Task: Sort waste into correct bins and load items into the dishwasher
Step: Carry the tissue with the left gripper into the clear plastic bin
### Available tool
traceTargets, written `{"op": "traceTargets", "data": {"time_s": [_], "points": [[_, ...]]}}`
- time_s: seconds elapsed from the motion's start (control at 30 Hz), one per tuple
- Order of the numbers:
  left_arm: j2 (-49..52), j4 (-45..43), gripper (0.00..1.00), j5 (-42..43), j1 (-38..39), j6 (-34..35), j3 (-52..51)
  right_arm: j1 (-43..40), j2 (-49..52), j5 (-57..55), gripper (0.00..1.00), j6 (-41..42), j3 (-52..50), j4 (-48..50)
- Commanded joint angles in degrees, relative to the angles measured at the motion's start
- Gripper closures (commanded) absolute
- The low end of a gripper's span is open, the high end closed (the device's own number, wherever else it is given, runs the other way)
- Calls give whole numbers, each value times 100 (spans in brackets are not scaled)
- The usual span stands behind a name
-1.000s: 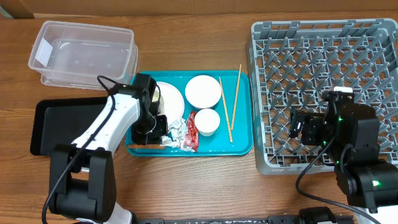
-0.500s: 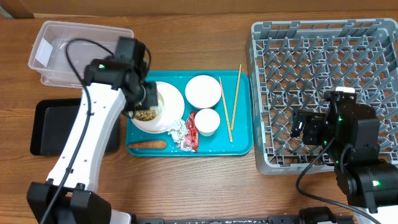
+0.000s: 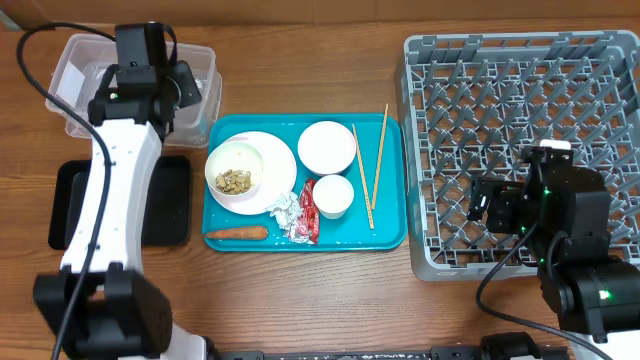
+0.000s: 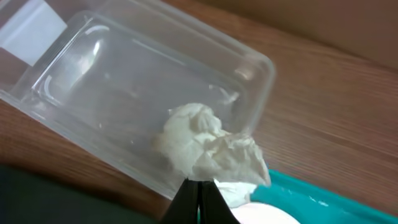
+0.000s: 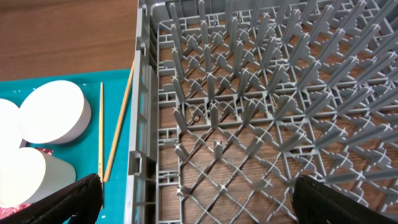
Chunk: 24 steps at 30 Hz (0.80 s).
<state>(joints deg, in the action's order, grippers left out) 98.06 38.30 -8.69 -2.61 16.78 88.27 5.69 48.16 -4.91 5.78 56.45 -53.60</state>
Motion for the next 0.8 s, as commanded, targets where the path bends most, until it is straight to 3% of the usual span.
{"op": "traceTargets", "data": {"time_s": [0.0,0.13,0.17,0.27,0.37,0.47,0.57,0.67,0.77], "points": [[527,-267,96,-94,-267,-2,98,-20,-28,-42,0,24,170,33],[861,-498,96,-94,-376,-2,98,-20,-28,-42,0,24,170,33],[927,-542,90,-92,-378,-2,98,-20,-28,-42,0,24,170,33],[973,-654,57,-92,-380,-4,101,-20,-28,-44,0,24,170,31],[850,-457,49,92,-363,-129,273,-20,-28,-44,0,24,170,31],[619,293,48,778,-234,-136,551,-20,-28,-44,0,24,170,31],[310,1661,48,1735,90,-133,671,-20,-28,-44,0,24,170,31],[293,2830,46,1878,470,-133,660,-20,-28,-44,0,24,170,31],[356,3418,42,1858,846,-136,509,-20,-28,-44,0,24,170,31]]}}
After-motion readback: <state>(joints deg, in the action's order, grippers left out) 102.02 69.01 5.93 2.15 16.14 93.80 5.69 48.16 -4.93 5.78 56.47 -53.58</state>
